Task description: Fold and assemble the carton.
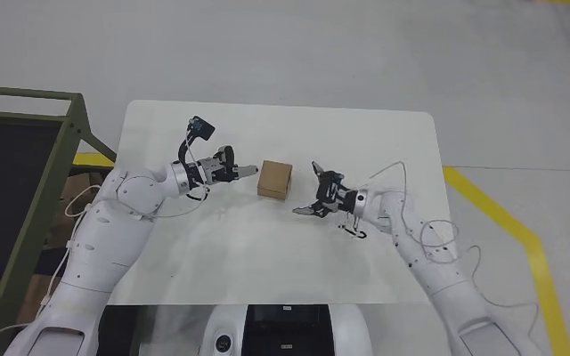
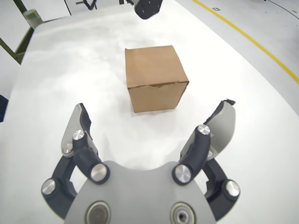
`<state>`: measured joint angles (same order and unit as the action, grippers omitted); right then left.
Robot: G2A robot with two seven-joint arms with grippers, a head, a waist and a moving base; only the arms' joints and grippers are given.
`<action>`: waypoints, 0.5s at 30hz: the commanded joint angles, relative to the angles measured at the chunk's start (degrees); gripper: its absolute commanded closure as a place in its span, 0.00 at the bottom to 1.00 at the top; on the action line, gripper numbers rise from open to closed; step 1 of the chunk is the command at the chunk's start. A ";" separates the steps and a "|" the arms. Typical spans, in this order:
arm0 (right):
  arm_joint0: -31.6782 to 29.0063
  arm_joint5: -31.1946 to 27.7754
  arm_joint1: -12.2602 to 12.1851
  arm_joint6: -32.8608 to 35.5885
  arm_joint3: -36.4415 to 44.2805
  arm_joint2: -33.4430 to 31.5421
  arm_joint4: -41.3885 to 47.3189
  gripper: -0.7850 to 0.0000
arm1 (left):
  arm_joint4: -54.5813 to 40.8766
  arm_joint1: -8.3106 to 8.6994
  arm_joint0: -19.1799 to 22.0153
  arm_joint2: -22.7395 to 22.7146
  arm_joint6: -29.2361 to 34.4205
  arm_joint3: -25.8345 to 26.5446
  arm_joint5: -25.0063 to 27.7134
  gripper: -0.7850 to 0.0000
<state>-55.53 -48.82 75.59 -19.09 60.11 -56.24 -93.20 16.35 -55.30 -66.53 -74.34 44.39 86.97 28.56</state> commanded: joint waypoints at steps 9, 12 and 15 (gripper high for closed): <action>11.23 -2.22 2.33 -19.50 -16.51 9.32 -8.14 0.00 | 0.00 0.00 0.00 0.00 0.00 0.00 0.00 0.00; 13.87 -2.29 3.74 -21.84 -20.36 12.01 -8.42 0.00 | 0.00 0.00 0.00 0.00 0.00 0.00 0.00 0.00; 15.87 -1.51 5.37 -23.16 -23.98 14.29 -7.83 0.00 | -2.14 -0.26 -0.73 1.15 -0.55 -0.08 -0.31 0.00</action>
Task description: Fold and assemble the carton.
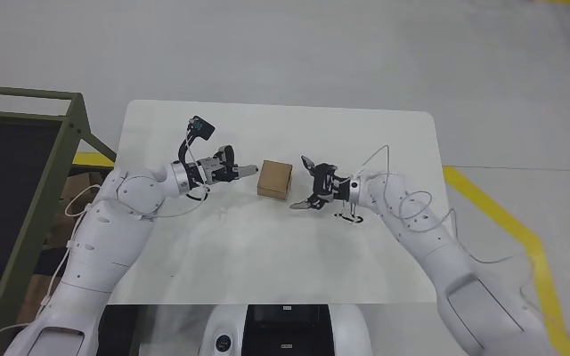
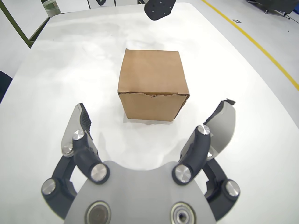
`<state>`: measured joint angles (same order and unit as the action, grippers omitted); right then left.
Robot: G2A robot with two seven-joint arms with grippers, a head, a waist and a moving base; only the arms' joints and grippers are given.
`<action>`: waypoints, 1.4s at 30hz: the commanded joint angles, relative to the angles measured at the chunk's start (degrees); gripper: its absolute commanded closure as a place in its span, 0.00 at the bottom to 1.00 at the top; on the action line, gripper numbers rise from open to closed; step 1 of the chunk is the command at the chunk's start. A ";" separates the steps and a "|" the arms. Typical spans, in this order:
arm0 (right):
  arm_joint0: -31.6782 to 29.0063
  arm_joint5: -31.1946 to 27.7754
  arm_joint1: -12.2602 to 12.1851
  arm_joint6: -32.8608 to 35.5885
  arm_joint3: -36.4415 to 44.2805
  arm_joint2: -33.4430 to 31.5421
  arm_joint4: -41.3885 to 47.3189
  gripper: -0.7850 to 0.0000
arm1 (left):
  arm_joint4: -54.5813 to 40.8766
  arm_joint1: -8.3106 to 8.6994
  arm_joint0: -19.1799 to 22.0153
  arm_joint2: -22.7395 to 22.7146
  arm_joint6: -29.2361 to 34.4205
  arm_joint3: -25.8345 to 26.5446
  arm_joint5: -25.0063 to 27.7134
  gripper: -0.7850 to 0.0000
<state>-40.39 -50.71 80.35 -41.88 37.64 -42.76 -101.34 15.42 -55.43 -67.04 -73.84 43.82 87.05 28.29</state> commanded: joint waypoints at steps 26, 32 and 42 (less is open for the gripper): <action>6.03 5.99 8.87 -8.66 -16.84 9.75 1.16 0.00 | -10.46 -4.14 8.77 13.63 -0.63 -13.00 1.60 0.00; 6.39 6.57 9.63 -11.58 -18.63 10.53 1.15 0.00 | -10.29 -4.34 9.06 14.01 -0.59 -13.27 1.74 0.00; 7.61 5.13 9.94 -13.40 -21.35 11.67 0.06 0.00 | -9.76 -4.49 9.31 13.85 -1.13 -13.58 1.06 0.00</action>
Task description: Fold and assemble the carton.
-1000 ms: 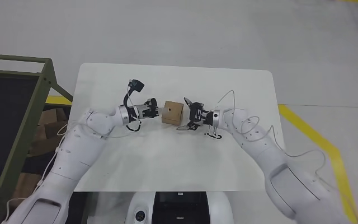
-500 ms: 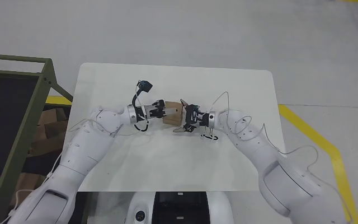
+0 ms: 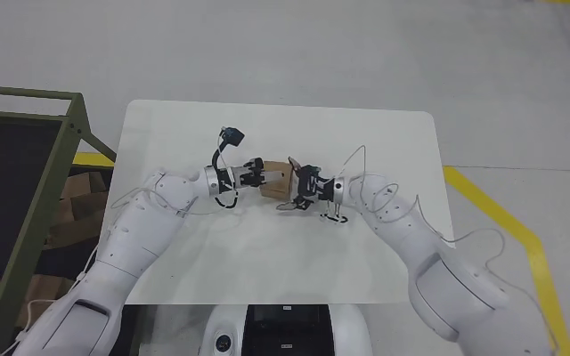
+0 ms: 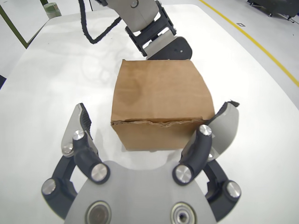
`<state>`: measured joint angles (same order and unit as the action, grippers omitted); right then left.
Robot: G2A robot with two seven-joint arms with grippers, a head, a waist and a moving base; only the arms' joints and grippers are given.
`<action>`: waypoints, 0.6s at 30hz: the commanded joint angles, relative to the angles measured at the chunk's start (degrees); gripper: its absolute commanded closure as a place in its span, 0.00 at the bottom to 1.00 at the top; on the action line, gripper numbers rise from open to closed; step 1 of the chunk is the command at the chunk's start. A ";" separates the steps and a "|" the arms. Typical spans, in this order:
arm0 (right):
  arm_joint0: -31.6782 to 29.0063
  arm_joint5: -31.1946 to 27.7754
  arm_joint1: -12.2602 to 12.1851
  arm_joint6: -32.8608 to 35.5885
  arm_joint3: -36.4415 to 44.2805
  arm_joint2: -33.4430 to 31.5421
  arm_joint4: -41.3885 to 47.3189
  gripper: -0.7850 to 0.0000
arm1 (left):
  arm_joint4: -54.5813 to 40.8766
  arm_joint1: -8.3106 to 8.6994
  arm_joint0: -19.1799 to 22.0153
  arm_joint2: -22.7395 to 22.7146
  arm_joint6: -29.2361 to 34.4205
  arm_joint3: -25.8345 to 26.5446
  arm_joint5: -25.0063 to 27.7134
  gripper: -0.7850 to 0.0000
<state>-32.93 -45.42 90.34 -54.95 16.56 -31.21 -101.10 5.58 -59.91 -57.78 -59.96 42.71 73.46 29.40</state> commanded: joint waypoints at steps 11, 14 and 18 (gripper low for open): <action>0.83 0.52 -0.55 -1.47 -2.32 -0.62 1.86 0.00 | 0.18 -0.37 0.63 0.25 -0.55 -0.38 -0.74 0.00; 0.97 -1.40 -0.61 -1.18 -2.08 -0.01 0.96 0.00 | 0.28 -0.50 0.90 0.48 -0.54 -0.23 -0.86 0.00; 1.19 -2.17 -0.52 -0.83 -1.87 0.34 0.76 0.00 | 0.45 -0.73 1.35 0.99 -0.41 -0.25 -1.15 0.00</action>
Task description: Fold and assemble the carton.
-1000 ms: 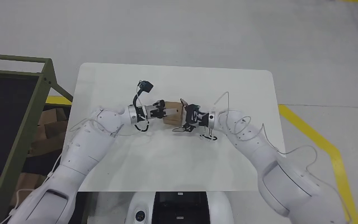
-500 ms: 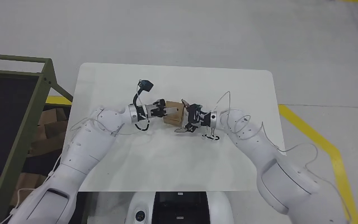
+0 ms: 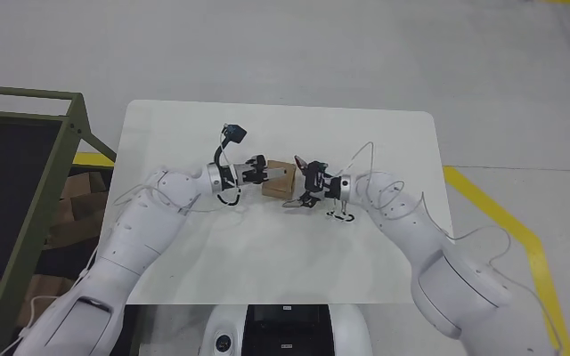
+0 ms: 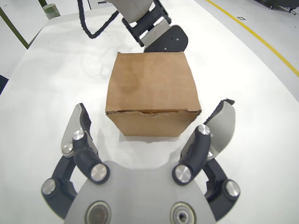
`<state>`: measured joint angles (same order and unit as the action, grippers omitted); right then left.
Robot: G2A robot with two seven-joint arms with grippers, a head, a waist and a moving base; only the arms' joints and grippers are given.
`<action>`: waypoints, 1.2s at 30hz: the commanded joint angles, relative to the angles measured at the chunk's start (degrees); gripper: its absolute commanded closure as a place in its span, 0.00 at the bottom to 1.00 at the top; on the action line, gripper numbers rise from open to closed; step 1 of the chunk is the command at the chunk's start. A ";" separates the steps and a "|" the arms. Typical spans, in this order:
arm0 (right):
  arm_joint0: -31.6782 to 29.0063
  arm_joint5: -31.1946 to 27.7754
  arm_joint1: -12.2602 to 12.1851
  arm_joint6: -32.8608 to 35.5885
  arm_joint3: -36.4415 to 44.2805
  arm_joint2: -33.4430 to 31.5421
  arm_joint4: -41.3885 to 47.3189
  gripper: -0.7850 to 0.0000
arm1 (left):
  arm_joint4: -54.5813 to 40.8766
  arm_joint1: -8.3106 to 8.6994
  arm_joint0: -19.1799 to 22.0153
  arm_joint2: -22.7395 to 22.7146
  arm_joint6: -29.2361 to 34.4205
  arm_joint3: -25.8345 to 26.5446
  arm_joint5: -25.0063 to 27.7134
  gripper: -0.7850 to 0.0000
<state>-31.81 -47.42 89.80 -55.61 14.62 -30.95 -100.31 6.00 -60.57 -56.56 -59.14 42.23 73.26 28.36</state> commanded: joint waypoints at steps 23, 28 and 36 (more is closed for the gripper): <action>0.41 -0.42 0.61 3.88 -1.65 -0.41 4.01 0.00 | 1.04 -1.12 2.14 1.76 0.11 -1.71 -0.93 0.00; 0.48 -0.98 0.74 4.42 -1.39 -0.14 4.01 0.00 | 1.05 -1.20 2.12 1.68 0.24 -1.73 -0.97 0.00; 0.45 -1.51 0.92 4.52 -1.55 0.23 4.12 0.00 | 1.18 -1.30 2.09 1.55 0.45 -1.71 -1.00 0.00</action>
<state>-31.35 -48.88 90.72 -51.05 13.11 -30.78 -96.16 7.11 -61.87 -54.47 -57.56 42.60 71.56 27.29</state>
